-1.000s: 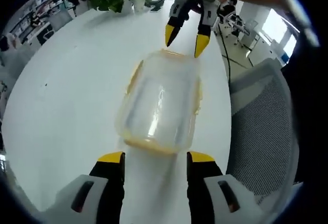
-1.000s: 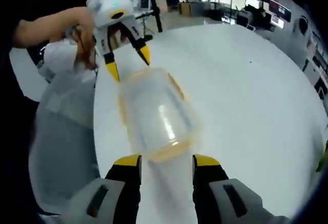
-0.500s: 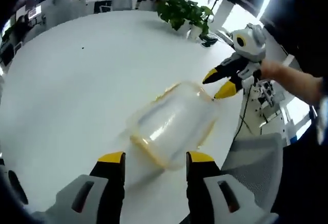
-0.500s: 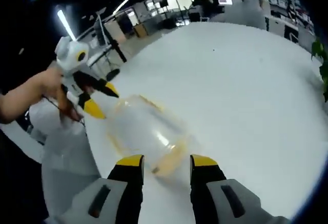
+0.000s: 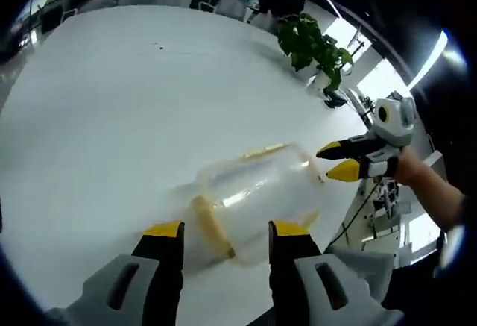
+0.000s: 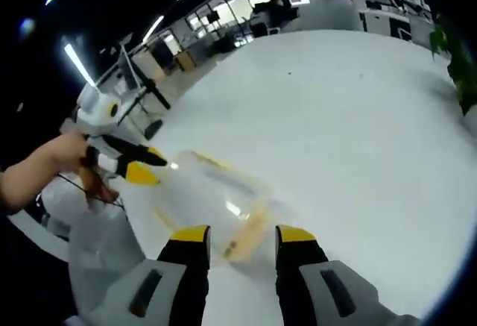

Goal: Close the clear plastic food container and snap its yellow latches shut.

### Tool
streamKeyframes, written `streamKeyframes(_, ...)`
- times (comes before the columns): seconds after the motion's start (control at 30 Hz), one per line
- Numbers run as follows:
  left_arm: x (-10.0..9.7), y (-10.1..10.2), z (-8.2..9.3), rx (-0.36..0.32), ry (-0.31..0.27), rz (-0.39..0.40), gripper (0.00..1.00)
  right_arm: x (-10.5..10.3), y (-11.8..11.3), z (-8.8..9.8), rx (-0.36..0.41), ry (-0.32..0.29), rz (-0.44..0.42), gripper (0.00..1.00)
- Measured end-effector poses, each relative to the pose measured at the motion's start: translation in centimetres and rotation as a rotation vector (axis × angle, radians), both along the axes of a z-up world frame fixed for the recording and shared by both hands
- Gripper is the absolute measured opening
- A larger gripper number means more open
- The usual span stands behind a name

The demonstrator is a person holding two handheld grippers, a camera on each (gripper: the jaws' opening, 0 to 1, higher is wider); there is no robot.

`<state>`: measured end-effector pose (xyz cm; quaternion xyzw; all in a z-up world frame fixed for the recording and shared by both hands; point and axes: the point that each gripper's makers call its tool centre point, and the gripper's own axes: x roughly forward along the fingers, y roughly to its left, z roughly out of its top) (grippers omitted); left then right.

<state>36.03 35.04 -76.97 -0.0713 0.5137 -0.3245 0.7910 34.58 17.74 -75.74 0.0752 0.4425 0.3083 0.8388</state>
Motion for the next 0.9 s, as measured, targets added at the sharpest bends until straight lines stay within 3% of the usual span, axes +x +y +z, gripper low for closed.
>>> streamKeyframes(0.13, 0.2, -0.1, 0.5, -0.024, -0.032, 0.036, 0.44, 0.7, -0.5, 0.8, 0.032, -0.024, -0.093, 0.31)
streamKeyframes(0.27, 0.1, 0.0, 0.4, -0.014, -0.069, 0.053, 0.43, 0.1, 0.5, 0.7, 0.068, -0.005, -0.088, 0.31)
streamKeyframes(0.33, 0.3, -0.2, 0.6, -0.031, -0.107, 0.063, 0.42, 0.0, 0.6, 0.5, 0.045, -0.009, -0.083, 0.3)
streamKeyframes(0.8, 0.7, 0.0, 0.3, -0.013, -0.131, 0.081, 0.38, -0.2, 0.6, 0.4, 0.072, -0.004, -0.11, 0.28)
streamKeyframes(0.9, 0.4, 0.1, 0.1, -0.01, -0.12, 0.081, 0.38, -0.4, 0.3, 0.1, 0.033, -0.021, -0.097, 0.27)
